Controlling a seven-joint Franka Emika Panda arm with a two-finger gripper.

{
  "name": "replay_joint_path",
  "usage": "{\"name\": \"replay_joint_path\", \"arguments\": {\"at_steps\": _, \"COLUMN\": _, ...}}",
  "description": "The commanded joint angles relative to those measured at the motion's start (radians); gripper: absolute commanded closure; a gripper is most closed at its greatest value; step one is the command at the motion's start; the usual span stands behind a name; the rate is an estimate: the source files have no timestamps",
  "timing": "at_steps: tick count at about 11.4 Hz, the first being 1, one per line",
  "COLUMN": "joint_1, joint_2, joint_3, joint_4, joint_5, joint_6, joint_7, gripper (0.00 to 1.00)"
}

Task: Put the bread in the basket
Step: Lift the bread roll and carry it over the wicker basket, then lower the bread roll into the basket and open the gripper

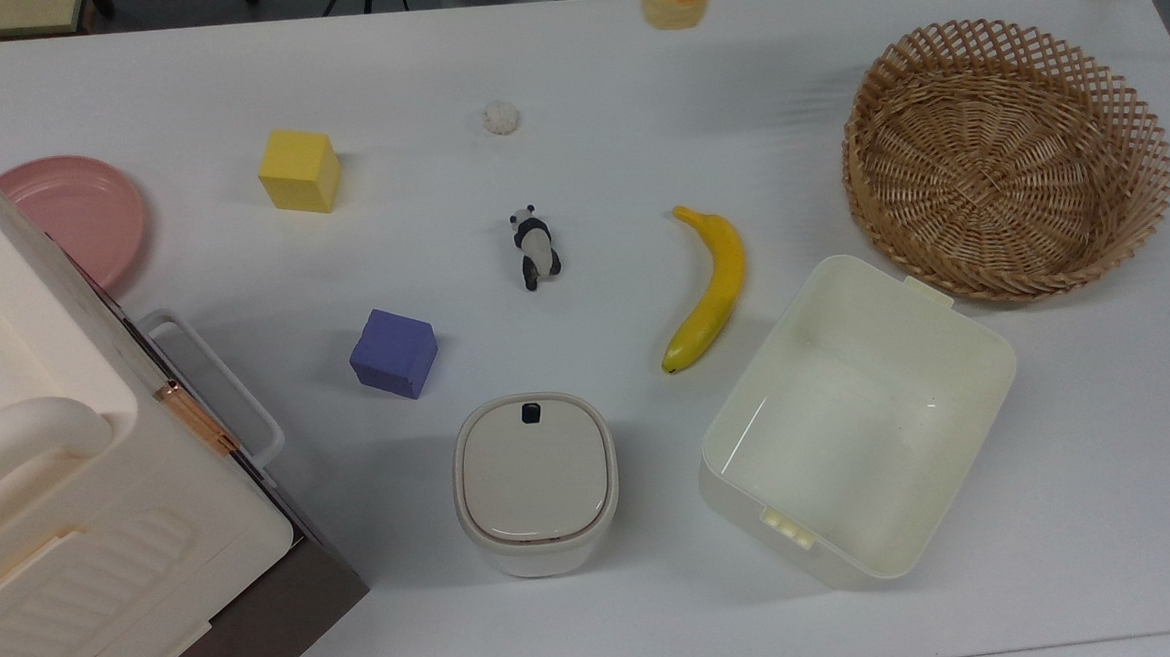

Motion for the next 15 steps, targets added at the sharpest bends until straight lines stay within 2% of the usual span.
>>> {"name": "replay_joint_path", "arguments": {"at_steps": 1, "joint_1": 0.353, "joint_2": 0.058, "joint_3": -0.214, "joint_4": 0.093, "joint_5": 0.006, "joint_6": -0.004, "joint_7": 0.026, "gripper": 0.71}}
{"name": "replay_joint_path", "arguments": {"at_steps": 2, "joint_1": 0.419, "joint_2": 0.092, "joint_3": -0.26, "joint_4": 0.148, "joint_5": 0.015, "joint_6": 0.026, "joint_7": 0.056, "gripper": 0.7}}
{"name": "replay_joint_path", "arguments": {"at_steps": 3, "joint_1": 0.435, "joint_2": 0.132, "joint_3": -0.274, "joint_4": 0.192, "joint_5": 0.025, "joint_6": 0.042, "joint_7": 0.053, "gripper": 0.69}}
{"name": "replay_joint_path", "arguments": {"at_steps": 5, "joint_1": 0.435, "joint_2": 0.211, "joint_3": -0.265, "joint_4": 0.265, "joint_5": 0.04, "joint_6": 0.092, "joint_7": 0.055, "gripper": 0.69}}
{"name": "replay_joint_path", "arguments": {"at_steps": 6, "joint_1": 0.429, "joint_2": 0.251, "joint_3": -0.253, "joint_4": 0.289, "joint_5": 0.052, "joint_6": 0.129, "joint_7": 0.058, "gripper": 0.69}}
{"name": "replay_joint_path", "arguments": {"at_steps": 9, "joint_1": 0.407, "joint_2": 0.371, "joint_3": -0.156, "joint_4": 0.332, "joint_5": 0.052, "joint_6": 0.218, "joint_7": 0.095, "gripper": 0.68}}
{"name": "replay_joint_path", "arguments": {"at_steps": 10, "joint_1": 0.407, "joint_2": 0.412, "joint_3": -0.121, "joint_4": 0.346, "joint_5": 0.052, "joint_6": 0.243, "joint_7": 0.13, "gripper": 0.64}}
{"name": "replay_joint_path", "arguments": {"at_steps": 11, "joint_1": 0.41, "joint_2": 0.448, "joint_3": -0.107, "joint_4": 0.348, "joint_5": 0.052, "joint_6": 0.272, "joint_7": 0.159, "gripper": 0.59}}
{"name": "replay_joint_path", "arguments": {"at_steps": 13, "joint_1": 0.42, "joint_2": 0.523, "joint_3": -0.093, "joint_4": 0.348, "joint_5": 0.051, "joint_6": 0.347, "joint_7": 0.19, "gripper": 0.56}}
{"name": "replay_joint_path", "arguments": {"at_steps": 14, "joint_1": 0.418, "joint_2": 0.552, "joint_3": -0.078, "joint_4": 0.348, "joint_5": 0.048, "joint_6": 0.372, "joint_7": 0.214, "gripper": 0.51}}
{"name": "replay_joint_path", "arguments": {"at_steps": 15, "joint_1": 0.42, "joint_2": 0.571, "joint_3": -0.078, "joint_4": 0.348, "joint_5": 0.048, "joint_6": 0.387, "joint_7": 0.219, "gripper": 0.3}}
